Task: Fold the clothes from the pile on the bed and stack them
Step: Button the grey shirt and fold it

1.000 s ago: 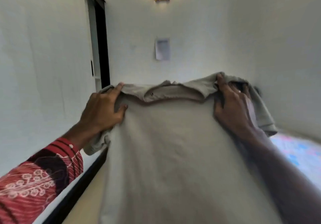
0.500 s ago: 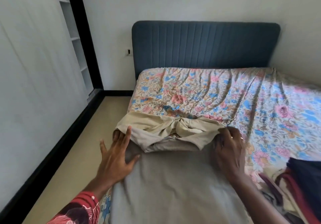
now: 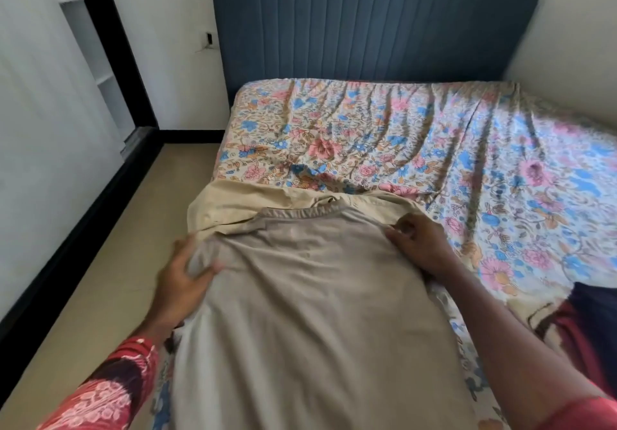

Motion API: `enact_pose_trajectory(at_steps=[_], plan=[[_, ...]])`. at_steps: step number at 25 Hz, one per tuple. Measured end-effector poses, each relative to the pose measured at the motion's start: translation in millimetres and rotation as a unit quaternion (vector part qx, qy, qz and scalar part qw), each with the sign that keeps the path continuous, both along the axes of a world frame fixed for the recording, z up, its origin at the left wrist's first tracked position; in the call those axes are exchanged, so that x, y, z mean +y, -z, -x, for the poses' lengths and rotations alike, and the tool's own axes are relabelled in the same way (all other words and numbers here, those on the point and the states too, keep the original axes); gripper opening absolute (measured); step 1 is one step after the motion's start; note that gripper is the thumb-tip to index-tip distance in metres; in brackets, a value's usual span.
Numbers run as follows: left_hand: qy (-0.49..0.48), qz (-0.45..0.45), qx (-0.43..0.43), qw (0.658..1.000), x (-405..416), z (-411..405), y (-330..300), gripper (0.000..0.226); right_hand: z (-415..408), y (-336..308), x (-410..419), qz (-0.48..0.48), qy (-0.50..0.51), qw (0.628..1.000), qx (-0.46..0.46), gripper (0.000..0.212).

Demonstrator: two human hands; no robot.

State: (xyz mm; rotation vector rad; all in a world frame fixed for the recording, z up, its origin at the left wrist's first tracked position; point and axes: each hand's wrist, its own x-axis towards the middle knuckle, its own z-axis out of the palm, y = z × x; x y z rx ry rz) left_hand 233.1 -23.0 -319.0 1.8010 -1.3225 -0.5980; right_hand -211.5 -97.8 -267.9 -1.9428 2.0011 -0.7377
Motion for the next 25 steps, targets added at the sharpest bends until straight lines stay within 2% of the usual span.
enact_pose_trajectory(at_steps=[2,4,5,6,8,9,11,13,15,17,18,19,20,21,23,24,25], plan=[[-0.102,-0.082,0.071,0.989,7.0,-13.1,6.4,0.082,22.9,-1.6,24.9,0.035,0.095,0.994,0.036,0.034],[-0.108,-0.205,0.200,0.952,14.3,-23.3,10.7,0.067,41.6,-2.7,51.9,-0.101,0.145,0.975,0.132,0.050],[-0.095,-0.258,0.257,0.926,19.1,-26.0,9.2,0.058,48.2,-2.5,60.2,-0.168,0.140,0.966,0.135,0.059],[-0.091,-0.291,0.282,0.910,23.5,-31.6,9.0,0.054,54.3,-2.4,64.9,-0.198,0.126,0.969,0.082,0.061],[-0.102,-0.299,0.294,0.902,27.5,-42.1,10.3,0.051,61.4,-12.8,64.6,-0.158,0.125,0.972,-0.118,0.051],[-0.101,-0.274,0.302,0.907,28.7,-48.0,8.2,0.046,63.9,-17.3,61.4,-0.116,0.142,0.962,-0.204,0.045],[-0.137,-0.189,0.310,0.922,23.8,-54.1,1.2,0.031,63.8,-26.7,48.2,-0.026,0.194,0.937,-0.290,0.043],[-0.167,-0.123,0.313,0.927,13.2,-58.5,-2.8,0.028,56.7,-35.1,36.1,0.017,0.241,0.938,-0.248,0.057],[-0.189,-0.111,0.313,0.924,9.8,-56.8,-3.2,0.036,50.2,-30.1,32.5,-0.018,0.274,0.950,-0.147,0.076],[-0.197,-0.186,0.347,0.898,20.2,-49.9,7.0,0.039,50.8,-19.6,42.0,-0.132,0.268,0.950,-0.096,0.109],[-0.188,-0.233,0.357,0.885,29.6,-44.9,8.7,0.036,53.4,-14.5,50.6,-0.183,0.257,0.945,-0.089,0.118],[-0.179,-0.255,0.365,0.877,37.9,-41.3,11.2,0.031,56.0,-10.2,58.1,-0.209,0.249,0.943,-0.076,0.117],[-0.177,-0.259,0.364,0.877,46.0,-39.2,13.3,0.028,54.5,-7.9,66.8,-0.206,0.247,0.945,-0.057,0.109],[-0.190,-0.244,0.329,0.892,49.2,-35.5,13.7,0.030,51.8,-9.4,74.1,-0.170,0.246,0.954,-0.032,0.097],[-0.243,-0.202,0.162,0.935,58.2,-31.6,14.5,0.050,37.6,-14.8,100.2,-0.049,0.209,0.977,-0.001,0.076],[-0.251,-0.186,0.096,0.945,68.3,-23.4,7.2,0.059,28.0,-15.8,119.9,-0.005,0.173,0.985,-0.008,0.070],[-0.232,-0.181,0.067,0.953,80.8,-13.5,-0.5,0.065,19.5,-12.5,143.6,0.018,0.142,0.989,-0.018,0.067]])
